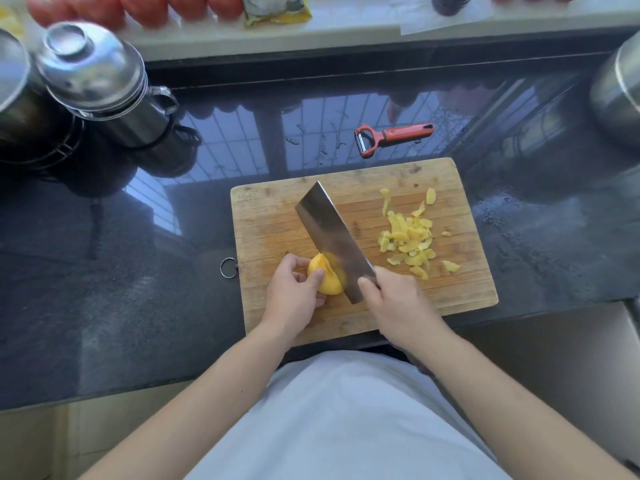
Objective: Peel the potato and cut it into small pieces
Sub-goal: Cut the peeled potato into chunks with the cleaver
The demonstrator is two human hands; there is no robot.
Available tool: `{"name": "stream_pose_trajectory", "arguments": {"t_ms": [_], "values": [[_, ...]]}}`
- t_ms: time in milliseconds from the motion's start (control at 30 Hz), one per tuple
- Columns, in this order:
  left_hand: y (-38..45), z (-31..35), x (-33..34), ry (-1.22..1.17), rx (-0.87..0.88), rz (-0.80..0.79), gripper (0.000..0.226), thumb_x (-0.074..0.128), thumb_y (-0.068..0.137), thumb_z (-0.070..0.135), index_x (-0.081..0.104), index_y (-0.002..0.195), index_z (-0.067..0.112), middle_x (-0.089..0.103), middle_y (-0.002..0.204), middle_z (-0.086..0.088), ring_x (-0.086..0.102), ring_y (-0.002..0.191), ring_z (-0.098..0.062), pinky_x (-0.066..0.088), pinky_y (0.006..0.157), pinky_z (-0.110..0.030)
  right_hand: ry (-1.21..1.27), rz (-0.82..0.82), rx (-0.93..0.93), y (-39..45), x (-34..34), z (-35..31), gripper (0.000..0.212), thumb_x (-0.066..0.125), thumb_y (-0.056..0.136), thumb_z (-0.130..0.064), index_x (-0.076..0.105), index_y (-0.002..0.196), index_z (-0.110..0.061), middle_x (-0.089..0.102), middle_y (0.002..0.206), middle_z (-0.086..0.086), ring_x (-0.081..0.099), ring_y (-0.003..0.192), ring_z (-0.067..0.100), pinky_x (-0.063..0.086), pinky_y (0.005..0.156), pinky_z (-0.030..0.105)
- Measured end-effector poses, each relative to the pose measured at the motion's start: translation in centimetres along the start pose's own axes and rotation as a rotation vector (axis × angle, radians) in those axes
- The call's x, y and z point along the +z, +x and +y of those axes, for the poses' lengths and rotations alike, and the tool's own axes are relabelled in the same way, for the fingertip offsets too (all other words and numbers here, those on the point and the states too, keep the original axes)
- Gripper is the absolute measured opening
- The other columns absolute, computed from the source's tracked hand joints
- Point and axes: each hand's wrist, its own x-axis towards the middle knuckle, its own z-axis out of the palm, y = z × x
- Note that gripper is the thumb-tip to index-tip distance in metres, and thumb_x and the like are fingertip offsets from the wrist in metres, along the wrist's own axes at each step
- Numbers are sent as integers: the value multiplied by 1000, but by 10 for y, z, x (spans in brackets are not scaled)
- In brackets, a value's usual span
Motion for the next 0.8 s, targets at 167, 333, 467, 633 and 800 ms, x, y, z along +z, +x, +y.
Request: {"name": "stream_pose_trajectory", "arguments": {"t_ms": [167,333,467,633,800], "values": [[2,3,-4,3,-54,-18,9,69,101,23,61,106,21,70,107,-7,76,92,-21,66,80,-35,131,-171,-8,17,-23,9,37,45,104,-28,48,71,-12,49,45,-9,47,39,12,47,51,36],[3,5,-6,-40,-116,-4,15,72,100,22,62,108,15,72,108,-7,76,94,-18,64,73,-25,99,-247,-66,35,-31,11,34,45,105,-32,50,77,-14,55,59,0,50,44,17,44,49,34],[1,7,-5,-20,-107,-6,14,72,99,20,63,107,14,73,106,-7,76,92,-17,64,77,-27,137,-318,-89,42,-37,19,34,46,106,-32,49,79,-13,53,59,0,47,46,24,42,49,38],[0,8,-4,-27,-116,-8,14,72,99,19,65,107,11,74,106,-7,77,92,-17,64,81,-31,125,-425,-137,55,-51,17,35,46,107,-31,50,77,-13,51,56,-2,44,42,21,40,47,31],[-2,8,0,-32,-116,27,13,73,98,20,66,104,12,75,104,-8,77,91,-18,64,85,-36,-41,-429,-201,69,-59,11,36,47,106,-35,52,76,-16,53,56,-6,45,48,14,40,52,31]]}}
